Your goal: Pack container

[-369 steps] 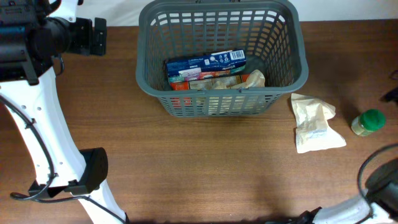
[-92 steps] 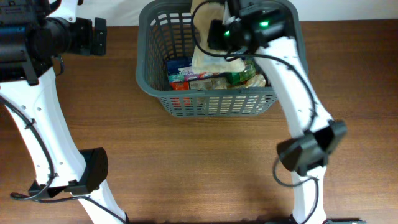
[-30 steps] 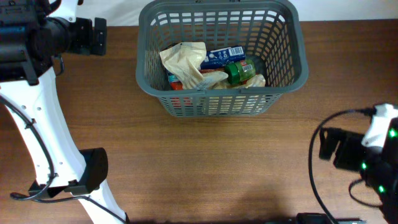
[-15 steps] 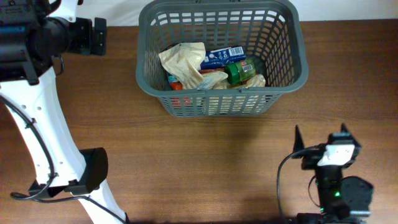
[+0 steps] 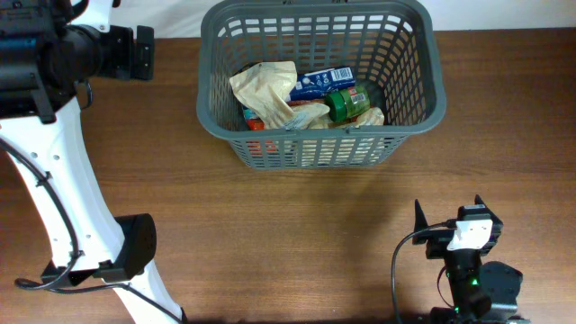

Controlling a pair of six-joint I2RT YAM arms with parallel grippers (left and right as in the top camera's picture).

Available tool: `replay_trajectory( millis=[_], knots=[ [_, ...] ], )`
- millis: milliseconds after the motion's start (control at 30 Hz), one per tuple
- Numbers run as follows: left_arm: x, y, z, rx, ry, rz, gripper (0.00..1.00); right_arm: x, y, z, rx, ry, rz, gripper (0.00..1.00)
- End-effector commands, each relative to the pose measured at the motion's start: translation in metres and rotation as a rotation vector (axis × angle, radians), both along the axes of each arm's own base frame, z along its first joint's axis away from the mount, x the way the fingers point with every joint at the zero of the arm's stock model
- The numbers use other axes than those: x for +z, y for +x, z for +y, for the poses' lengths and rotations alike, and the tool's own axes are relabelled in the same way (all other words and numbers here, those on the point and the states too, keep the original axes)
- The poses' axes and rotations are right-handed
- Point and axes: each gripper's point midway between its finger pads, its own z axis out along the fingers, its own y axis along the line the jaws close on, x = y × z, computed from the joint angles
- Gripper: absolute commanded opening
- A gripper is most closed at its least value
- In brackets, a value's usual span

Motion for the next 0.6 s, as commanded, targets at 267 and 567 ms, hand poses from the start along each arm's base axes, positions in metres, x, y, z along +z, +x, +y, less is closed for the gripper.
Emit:
replay_trajectory(
  millis=[267,567],
  knots=[
    [0.002,-0.001,0.002,0.016,-0.007,-0.004,0.99,-0.034,0.002,0.000,0.005,0.005,0.070,0.99],
    [0.002,-0.001,0.002,0.016,-0.007,-0.004,0.99,-0.034,0.002,0.000,0.005,0.005,0.070,0.99]
  ],
)
